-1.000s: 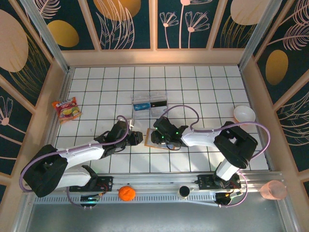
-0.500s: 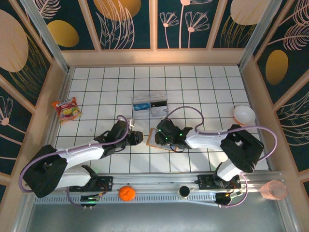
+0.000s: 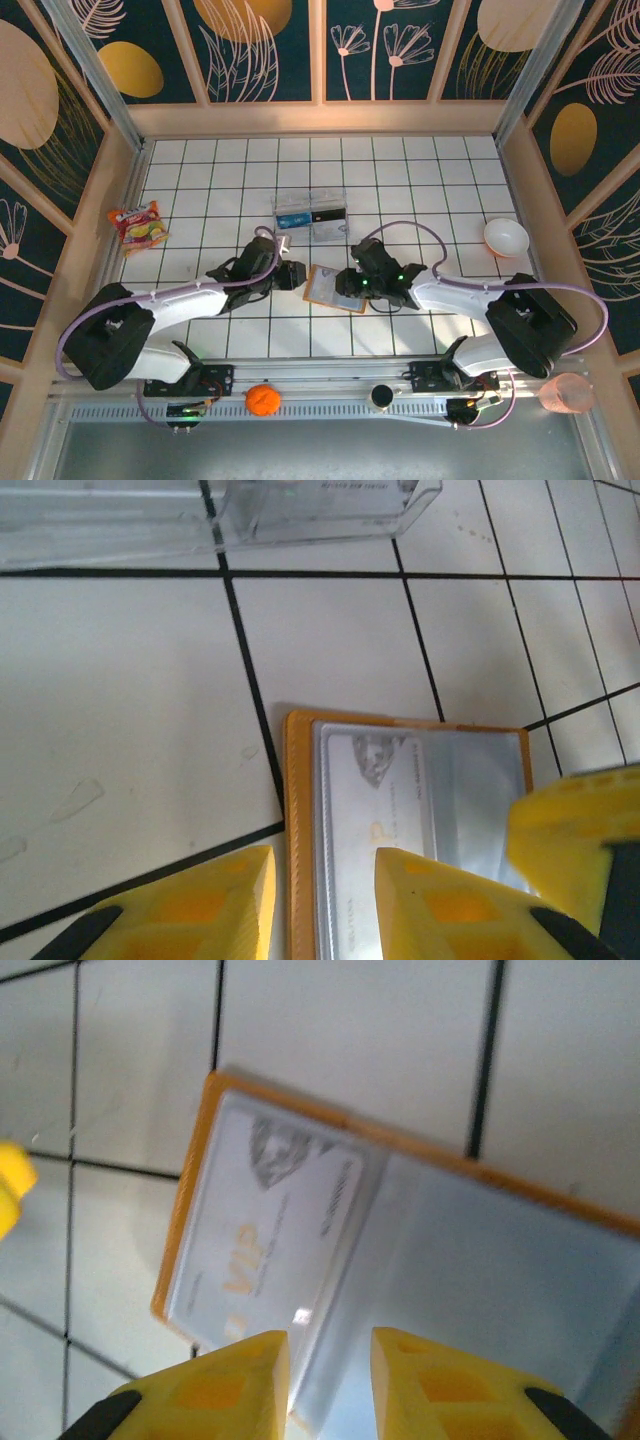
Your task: Take the credit cards out of the card holder
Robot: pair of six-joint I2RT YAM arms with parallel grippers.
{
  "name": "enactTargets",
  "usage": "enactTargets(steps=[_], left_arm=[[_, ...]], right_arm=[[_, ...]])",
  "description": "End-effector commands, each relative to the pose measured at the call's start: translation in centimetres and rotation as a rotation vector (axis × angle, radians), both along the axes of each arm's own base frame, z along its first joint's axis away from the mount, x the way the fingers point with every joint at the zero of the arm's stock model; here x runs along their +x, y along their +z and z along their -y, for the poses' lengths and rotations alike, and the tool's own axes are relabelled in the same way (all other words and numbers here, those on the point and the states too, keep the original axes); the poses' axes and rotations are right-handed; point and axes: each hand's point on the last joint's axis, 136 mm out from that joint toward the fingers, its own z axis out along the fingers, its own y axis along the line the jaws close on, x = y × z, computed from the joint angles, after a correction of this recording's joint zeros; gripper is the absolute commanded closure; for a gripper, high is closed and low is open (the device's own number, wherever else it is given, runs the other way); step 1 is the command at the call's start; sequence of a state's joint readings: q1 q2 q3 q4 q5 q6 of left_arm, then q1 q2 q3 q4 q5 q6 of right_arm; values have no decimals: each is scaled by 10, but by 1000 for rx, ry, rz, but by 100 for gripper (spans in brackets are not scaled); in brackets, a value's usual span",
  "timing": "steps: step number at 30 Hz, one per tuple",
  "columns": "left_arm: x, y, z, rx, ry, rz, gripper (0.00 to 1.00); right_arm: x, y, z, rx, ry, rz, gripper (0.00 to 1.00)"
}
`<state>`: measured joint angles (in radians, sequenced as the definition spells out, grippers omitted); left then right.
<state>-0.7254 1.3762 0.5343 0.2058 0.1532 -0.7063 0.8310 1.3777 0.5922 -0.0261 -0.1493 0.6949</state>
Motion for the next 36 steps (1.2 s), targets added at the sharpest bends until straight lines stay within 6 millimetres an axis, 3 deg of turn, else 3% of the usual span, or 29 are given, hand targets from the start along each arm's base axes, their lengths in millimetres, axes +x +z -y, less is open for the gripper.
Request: enactTargets(steps=[1,10,23,31,36], left_arm=[[7,9,8,-17,-22,33,68],[-2,2,-3,-4,-3,19,65],[-5,1,-6,-6,-1,20,65],[-7,0,-8,-6,1,18,65],[-8,-2,-9,-3,0,14,66]], right_arm=[[-9,10,-26,113,103,-21,72],[-9,-13,-33,46,108,-64,72],[-7,-1,-37,59,108,-38,72],[-6,-13,-42,48,120,-58,72],[-10,-25,-35,12,98,-93,73]])
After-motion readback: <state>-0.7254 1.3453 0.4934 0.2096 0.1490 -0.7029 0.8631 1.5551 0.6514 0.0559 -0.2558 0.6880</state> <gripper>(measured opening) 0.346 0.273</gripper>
